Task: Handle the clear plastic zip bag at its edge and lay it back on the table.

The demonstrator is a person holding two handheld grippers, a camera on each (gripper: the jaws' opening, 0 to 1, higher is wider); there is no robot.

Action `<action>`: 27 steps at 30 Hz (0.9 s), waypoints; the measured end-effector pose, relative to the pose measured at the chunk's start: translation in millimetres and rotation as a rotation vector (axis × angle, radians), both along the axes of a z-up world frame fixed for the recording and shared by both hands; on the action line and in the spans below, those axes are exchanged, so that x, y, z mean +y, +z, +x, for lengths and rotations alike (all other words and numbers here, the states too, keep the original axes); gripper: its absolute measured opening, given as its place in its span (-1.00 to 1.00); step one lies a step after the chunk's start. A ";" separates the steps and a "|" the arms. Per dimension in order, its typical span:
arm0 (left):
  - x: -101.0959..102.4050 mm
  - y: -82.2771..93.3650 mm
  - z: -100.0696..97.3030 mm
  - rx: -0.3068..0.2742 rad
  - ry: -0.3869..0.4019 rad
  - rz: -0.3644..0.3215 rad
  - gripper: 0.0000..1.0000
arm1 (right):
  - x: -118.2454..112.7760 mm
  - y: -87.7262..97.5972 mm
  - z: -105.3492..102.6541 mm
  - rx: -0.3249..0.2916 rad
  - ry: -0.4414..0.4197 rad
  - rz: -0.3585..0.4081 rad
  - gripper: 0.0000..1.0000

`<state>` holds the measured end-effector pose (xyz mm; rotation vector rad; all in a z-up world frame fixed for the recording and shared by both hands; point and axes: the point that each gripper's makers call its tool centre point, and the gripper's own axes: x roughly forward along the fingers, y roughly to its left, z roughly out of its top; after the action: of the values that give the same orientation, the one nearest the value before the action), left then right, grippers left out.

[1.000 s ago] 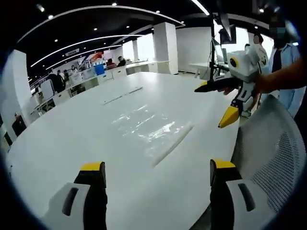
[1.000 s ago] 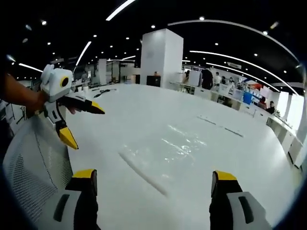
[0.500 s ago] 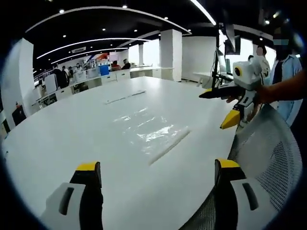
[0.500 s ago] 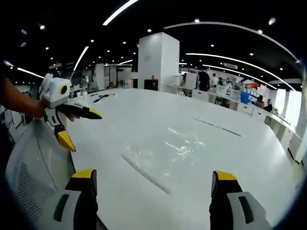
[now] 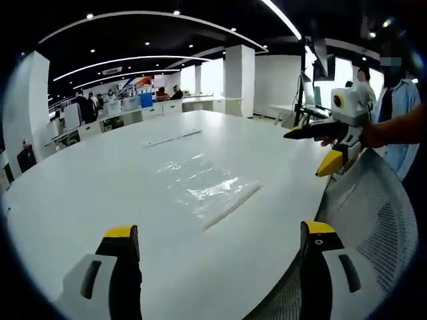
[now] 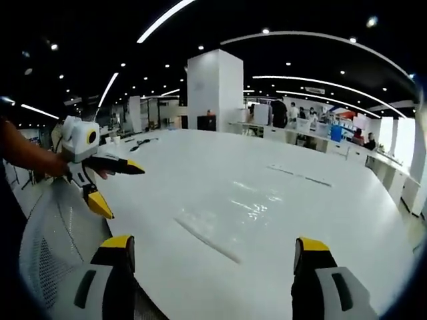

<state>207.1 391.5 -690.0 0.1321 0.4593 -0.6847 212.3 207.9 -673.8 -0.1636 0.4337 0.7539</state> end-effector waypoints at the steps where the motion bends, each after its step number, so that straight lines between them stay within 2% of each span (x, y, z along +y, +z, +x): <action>1: 0.0 0.3 0.2 -0.002 0.000 -0.001 0.98 | -0.9 0.2 -1.2 0.001 -0.004 0.004 1.00; 9: 4.3 0.7 -2.9 0.001 0.021 -0.010 0.98 | -6.2 1.5 -3.9 -0.007 -0.028 0.011 1.00; 19: 8.8 -1.1 -6.1 -0.015 0.045 0.006 0.97 | -6.5 -1.5 -2.7 -0.049 -0.045 -0.001 1.00; 27: 9.9 -2.7 -4.9 -0.015 0.053 0.005 0.95 | -5.6 -1.3 -1.9 -0.050 -0.052 0.010 0.99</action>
<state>202.2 401.4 -692.7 0.1289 0.4485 -0.6306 210.4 202.2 -675.1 -0.1613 0.3851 0.6996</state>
